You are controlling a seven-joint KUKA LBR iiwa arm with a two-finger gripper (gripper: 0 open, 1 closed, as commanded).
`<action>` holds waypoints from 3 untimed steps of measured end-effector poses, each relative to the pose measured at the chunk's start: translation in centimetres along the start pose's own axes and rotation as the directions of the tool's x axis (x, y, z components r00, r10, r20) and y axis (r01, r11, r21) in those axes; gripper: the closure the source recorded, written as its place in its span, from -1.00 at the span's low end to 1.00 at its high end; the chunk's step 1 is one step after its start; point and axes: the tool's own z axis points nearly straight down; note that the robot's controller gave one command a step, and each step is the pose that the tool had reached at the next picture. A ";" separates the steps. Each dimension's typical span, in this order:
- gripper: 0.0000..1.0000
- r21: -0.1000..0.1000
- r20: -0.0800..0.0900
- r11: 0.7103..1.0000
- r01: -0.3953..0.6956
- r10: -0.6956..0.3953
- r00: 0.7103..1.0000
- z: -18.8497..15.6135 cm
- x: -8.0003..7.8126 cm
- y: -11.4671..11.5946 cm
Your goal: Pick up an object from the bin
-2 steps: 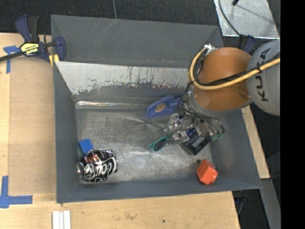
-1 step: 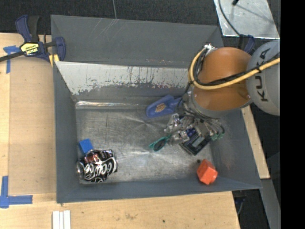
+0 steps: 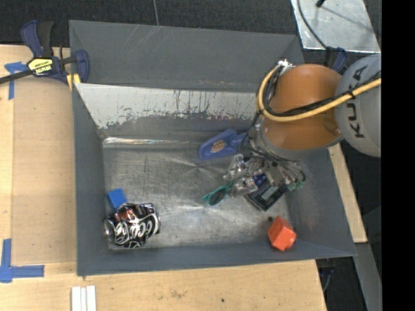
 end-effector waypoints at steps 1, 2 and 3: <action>1.00 0.000 0.000 1.000 0.000 0.000 1.000 0.0 0.0 0.0; 1.00 0.000 0.000 1.000 -0.001 0.001 1.000 0.0 0.0 0.0; 1.00 0.000 0.000 1.000 -0.001 0.001 1.000 0.0 0.0 0.0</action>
Offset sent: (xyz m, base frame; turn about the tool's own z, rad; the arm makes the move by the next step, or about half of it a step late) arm 0.0000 0.0000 0.0000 0.0000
